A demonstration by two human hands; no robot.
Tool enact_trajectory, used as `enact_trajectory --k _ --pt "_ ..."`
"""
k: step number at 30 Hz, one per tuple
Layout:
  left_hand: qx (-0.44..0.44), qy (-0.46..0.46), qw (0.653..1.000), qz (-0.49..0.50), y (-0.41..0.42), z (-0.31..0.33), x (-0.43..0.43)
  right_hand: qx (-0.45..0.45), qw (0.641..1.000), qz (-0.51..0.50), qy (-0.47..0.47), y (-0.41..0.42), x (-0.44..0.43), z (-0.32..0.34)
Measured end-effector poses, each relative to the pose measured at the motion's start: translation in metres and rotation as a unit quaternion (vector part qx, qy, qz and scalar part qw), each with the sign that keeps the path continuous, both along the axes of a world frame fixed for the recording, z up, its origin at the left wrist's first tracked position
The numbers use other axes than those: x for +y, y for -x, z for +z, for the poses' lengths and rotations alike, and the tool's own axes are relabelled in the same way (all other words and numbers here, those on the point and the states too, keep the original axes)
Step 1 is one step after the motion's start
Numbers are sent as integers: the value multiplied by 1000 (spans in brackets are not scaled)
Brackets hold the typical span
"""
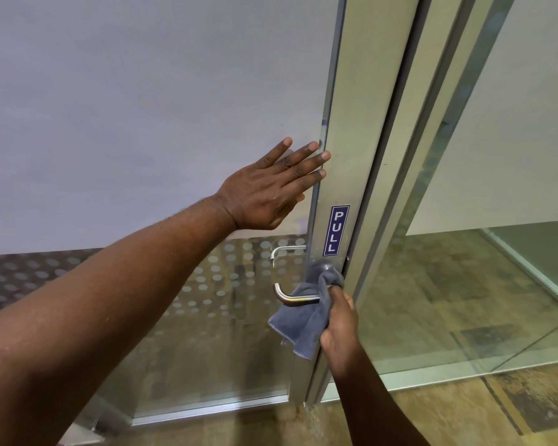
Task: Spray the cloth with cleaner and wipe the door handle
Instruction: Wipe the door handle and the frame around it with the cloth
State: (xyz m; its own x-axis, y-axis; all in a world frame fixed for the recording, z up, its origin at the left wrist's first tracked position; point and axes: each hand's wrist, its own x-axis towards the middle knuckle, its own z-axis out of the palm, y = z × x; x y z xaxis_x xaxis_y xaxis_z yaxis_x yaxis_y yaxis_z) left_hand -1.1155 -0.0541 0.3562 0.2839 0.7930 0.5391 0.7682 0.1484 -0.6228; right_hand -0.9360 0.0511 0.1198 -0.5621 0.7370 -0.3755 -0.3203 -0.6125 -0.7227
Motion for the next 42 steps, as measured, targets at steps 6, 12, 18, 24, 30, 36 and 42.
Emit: enact_trajectory --k 6,12,18,24,30,36,42 --pt "4 -1 1000 -2 1 0 0 -10 999 -39 4 -13 -24 1" --pt "1 2 1000 4 -1 1 1 44 997 34 59 -10 -64 3" --pt "0 3 1000 1 -3 3 -2 97 981 14 170 1 -66 -1" --pt "5 1 1000 -1 -1 1 -1 141 972 -12 189 -7 -13 1" --pt "11 5 1000 1 0 1 0 102 986 14 130 3 1 9" --pt "8 1 1000 0 2 -1 -1 -102 966 -66 -230 1 -5 12" --pt "9 2 1000 1 1 -1 0 -147 928 -83 -332 -2 -7 -3"
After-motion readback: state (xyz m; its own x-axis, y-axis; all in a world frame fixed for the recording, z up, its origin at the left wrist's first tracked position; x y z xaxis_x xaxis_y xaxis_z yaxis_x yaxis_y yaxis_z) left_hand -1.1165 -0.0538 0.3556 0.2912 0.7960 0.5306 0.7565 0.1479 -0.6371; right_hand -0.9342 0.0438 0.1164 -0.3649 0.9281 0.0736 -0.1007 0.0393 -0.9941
